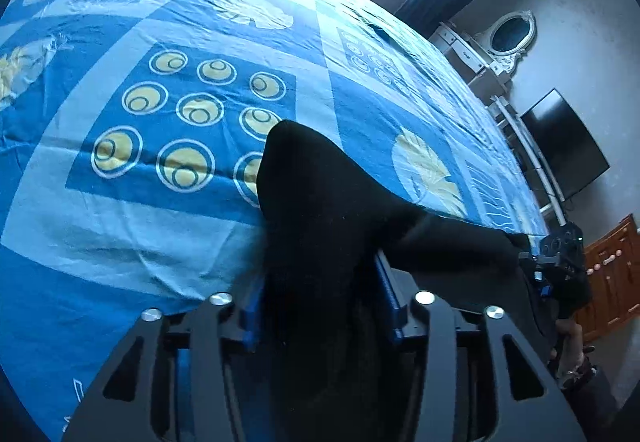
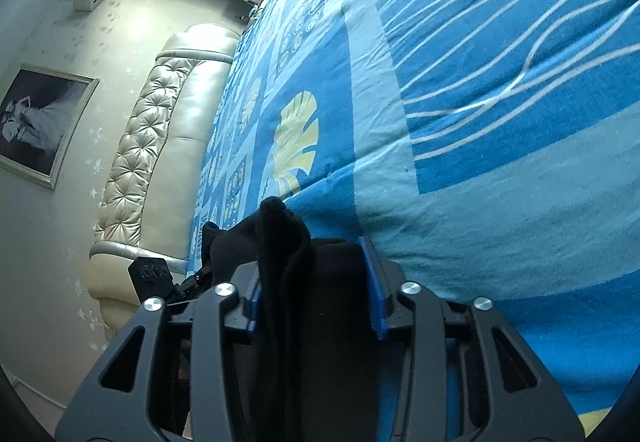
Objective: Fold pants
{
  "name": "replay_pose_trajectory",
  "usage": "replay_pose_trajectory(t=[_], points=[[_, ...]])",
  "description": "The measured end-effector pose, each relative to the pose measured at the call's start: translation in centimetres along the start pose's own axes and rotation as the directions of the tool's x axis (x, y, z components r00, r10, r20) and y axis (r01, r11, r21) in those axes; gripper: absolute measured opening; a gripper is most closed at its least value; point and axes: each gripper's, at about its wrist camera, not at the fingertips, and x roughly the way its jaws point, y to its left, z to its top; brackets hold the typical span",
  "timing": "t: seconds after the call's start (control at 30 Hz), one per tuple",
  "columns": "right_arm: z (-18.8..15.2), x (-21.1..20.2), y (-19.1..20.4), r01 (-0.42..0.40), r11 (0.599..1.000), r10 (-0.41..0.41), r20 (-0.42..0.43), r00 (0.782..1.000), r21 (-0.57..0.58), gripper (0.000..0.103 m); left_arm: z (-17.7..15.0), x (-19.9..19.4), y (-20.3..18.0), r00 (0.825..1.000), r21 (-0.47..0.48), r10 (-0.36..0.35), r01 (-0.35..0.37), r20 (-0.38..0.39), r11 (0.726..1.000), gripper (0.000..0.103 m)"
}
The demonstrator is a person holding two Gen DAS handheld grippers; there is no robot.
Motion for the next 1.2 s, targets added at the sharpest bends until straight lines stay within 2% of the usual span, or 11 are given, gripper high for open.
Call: replay_pose_trajectory(t=[0.1,0.17,0.37,0.47,0.6,0.7,0.8,0.87,0.97,1.03,1.2], points=[[-0.8,-1.3,0.7,0.019,1.000,-0.019,0.019,1.000,-0.021,0.059,-0.5,-1.3,0.6,1.000,-0.036,-0.026,0.026,0.008,0.999,0.064],[-1.4,-2.4,0.7,0.030,0.999,-0.030,0.035,0.999,-0.016,0.071,-1.1,-2.2,0.8,0.999,-0.049,-0.045,0.046,0.013,0.998,0.066],[-4.9,-5.2,0.2,0.057,0.998,-0.057,-0.008,0.998,0.005,0.079,-5.7,-5.7,1.4,0.996,-0.110,-0.083,0.085,0.018,0.990,0.072],[-6.7,-5.6,0.7,0.036,0.999,-0.036,-0.057,0.998,0.001,0.087,-7.9,-6.8,2.0,0.991,-0.185,-0.129,0.132,0.029,0.974,0.073],[-9.3,-5.0,1.6,0.007,1.000,-0.006,-0.126,0.992,0.014,0.088,-10.6,-7.6,2.0,0.985,-0.251,-0.170,0.175,0.043,0.952,0.073],[-10.5,-5.4,1.9,0.007,1.000,-0.006,-0.092,0.996,0.012,0.088,-11.5,-7.8,1.3,0.983,-0.252,-0.182,0.186,0.037,0.950,0.073],[-11.0,-5.1,2.0,0.032,0.999,-0.032,-0.077,0.997,0.000,0.077,-12.0,-7.4,0.4,0.981,-0.249,-0.194,0.191,0.012,0.949,0.073],[-11.2,-5.0,1.6,0.051,0.999,-0.050,-0.067,0.997,0.016,0.060,-12.4,-7.0,-0.3,0.983,-0.222,-0.182,0.177,-0.002,0.959,0.073],[-11.5,-5.2,1.1,0.047,0.998,-0.045,-0.055,0.997,0.031,0.045,-12.3,-6.4,-0.8,0.986,-0.212,-0.169,0.162,-0.012,0.964,0.053],[-11.8,-5.7,0.9,0.024,0.998,-0.022,-0.041,0.999,0.065,0.037,-12.4,-6.6,-1.1,0.990,-0.199,-0.143,0.139,-0.008,0.970,0.048],[-12.3,-6.9,2.4,0.004,0.999,-0.003,-0.011,1.000,0.044,0.030,-11.8,-7.7,-2.2,0.994,-0.143,-0.111,0.110,-0.001,0.984,0.037]])
